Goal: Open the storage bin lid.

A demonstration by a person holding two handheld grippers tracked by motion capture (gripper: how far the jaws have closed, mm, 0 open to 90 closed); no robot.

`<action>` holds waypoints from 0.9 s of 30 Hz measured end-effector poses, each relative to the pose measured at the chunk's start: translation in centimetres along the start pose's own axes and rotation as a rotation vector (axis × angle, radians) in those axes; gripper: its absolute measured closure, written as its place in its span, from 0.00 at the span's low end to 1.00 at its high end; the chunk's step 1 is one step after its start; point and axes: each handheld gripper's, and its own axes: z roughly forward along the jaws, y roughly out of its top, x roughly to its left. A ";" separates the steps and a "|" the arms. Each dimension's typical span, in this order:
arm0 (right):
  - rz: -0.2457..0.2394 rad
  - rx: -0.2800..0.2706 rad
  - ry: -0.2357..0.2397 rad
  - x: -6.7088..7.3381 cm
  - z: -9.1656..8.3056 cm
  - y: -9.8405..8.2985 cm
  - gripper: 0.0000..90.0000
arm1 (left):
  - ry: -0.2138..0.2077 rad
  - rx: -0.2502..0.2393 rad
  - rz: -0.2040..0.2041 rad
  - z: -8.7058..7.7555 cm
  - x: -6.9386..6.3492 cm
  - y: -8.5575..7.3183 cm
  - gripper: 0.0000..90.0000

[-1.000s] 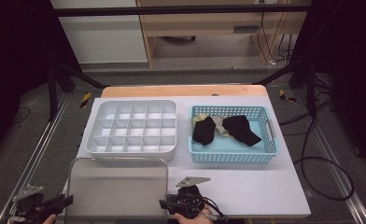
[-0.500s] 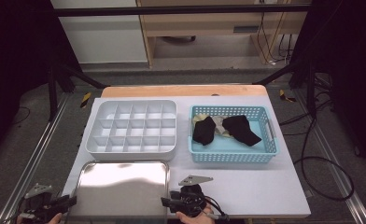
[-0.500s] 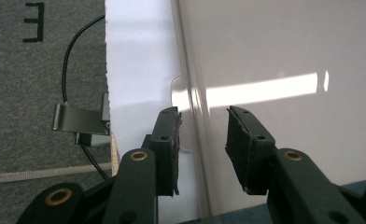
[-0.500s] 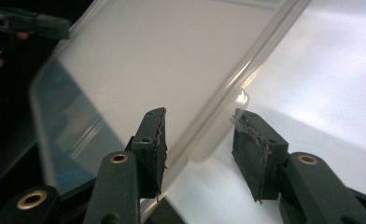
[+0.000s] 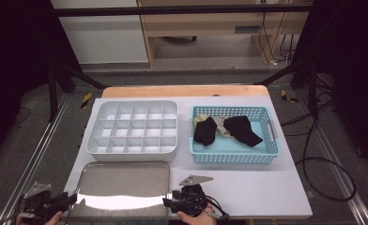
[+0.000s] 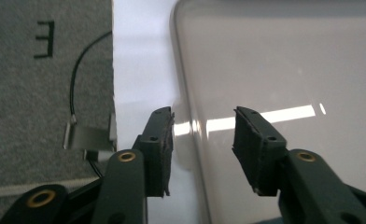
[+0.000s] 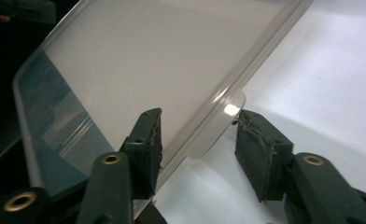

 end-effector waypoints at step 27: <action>-0.142 -0.204 -0.047 -3.8 -4.8 2.8 0.37 | -0.058 -0.229 0.071 0.8 -5.6 5.4 0.38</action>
